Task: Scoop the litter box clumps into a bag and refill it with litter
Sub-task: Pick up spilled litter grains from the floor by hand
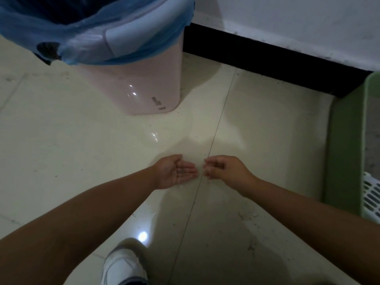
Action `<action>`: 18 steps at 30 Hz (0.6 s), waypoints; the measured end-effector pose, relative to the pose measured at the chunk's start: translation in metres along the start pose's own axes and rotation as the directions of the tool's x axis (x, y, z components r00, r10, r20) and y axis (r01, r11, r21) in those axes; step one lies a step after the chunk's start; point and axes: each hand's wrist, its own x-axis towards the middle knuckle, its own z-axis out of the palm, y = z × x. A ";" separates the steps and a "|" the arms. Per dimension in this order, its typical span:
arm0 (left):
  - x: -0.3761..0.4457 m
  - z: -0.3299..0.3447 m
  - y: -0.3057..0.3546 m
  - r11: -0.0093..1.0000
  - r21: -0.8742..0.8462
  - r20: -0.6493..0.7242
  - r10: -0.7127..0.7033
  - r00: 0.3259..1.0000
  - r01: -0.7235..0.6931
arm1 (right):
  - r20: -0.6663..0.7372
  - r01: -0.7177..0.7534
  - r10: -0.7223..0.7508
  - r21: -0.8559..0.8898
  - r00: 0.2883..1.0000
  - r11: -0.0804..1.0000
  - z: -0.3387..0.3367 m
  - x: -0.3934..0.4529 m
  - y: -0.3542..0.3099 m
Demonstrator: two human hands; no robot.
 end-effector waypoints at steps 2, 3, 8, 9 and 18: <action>0.001 -0.003 0.000 1.000 0.008 0.024 -0.017 1.000 0.017 | -0.109 0.004 -0.016 -0.110 0.994 0.994 -0.013 0.004 0.003; 0.002 -0.004 0.001 1.000 0.002 0.033 -0.019 0.999 0.019 | -0.171 0.015 -0.059 -0.249 0.984 0.968 -0.023 0.007 0.007; 0.002 -0.004 0.000 0.999 0.039 0.031 -0.008 0.999 0.007 | 0.089 0.231 -0.294 -0.839 0.952 0.493 -0.052 0.007 0.032; 0.003 -0.004 0.000 0.999 0.040 0.030 -0.008 1.000 0.006 | 0.151 0.273 -0.294 -0.858 0.944 0.435 -0.052 0.007 0.037; 0.007 -0.003 0.000 0.998 0.056 0.022 -0.017 1.000 0.016 | 0.298 0.356 -0.210 -0.866 0.931 0.352 -0.038 0.008 0.056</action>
